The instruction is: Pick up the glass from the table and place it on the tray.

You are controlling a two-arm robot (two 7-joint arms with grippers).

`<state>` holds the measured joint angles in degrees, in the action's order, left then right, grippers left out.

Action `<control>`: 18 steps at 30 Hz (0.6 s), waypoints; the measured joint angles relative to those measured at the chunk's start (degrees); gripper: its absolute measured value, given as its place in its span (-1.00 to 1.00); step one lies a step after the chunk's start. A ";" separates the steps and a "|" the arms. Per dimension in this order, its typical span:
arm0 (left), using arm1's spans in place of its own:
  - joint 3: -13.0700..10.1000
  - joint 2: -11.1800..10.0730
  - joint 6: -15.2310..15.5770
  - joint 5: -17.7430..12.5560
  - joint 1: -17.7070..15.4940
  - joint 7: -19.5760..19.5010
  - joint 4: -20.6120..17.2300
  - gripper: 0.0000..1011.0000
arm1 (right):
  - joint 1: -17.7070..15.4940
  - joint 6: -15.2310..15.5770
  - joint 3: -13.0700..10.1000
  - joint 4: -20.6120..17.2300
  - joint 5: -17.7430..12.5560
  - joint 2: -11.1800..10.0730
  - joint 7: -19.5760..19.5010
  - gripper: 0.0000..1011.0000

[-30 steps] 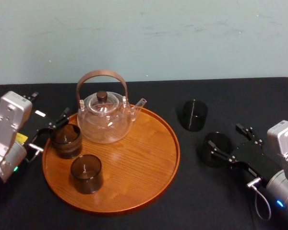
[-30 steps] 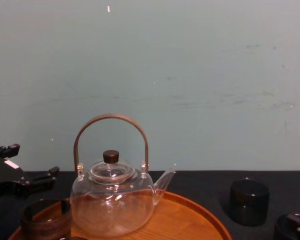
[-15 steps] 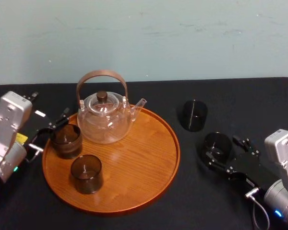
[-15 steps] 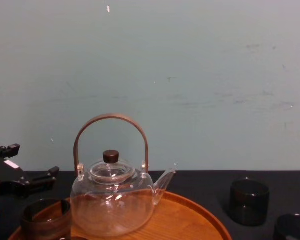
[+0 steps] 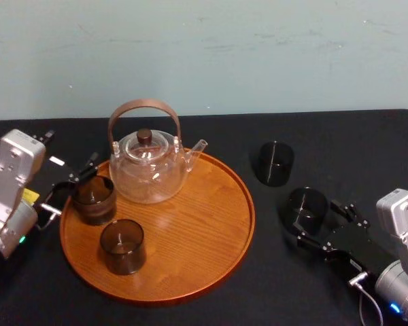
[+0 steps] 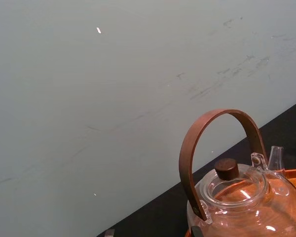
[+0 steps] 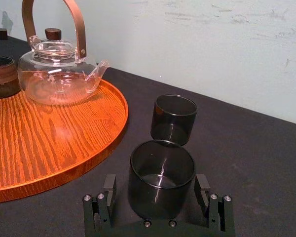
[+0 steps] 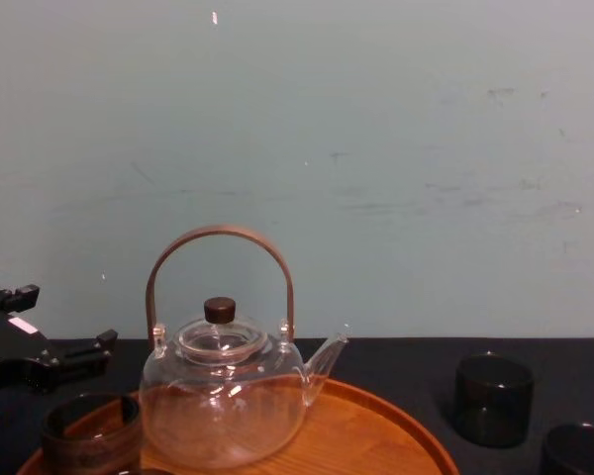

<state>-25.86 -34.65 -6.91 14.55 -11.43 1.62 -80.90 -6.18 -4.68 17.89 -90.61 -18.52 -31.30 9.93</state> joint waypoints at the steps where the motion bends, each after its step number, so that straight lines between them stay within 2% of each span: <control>1: 0.00 0.00 0.00 0.00 0.00 0.00 0.00 0.98 | -0.02 0.01 -0.07 0.04 0.03 0.08 0.08 1.00; 12: 0.00 0.00 0.00 0.00 0.00 0.00 0.00 0.98 | 0.65 0.89 -1.12 2.22 -0.06 1.76 1.82 1.00; 18: 0.00 0.00 0.00 0.00 0.00 0.00 0.00 0.98 | 2.62 1.83 -1.56 4.19 -0.20 3.05 3.39 1.00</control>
<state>-25.86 -34.65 -6.91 14.55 -11.43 1.62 -80.90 -3.56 -2.84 16.33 -86.42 -18.73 -28.25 13.31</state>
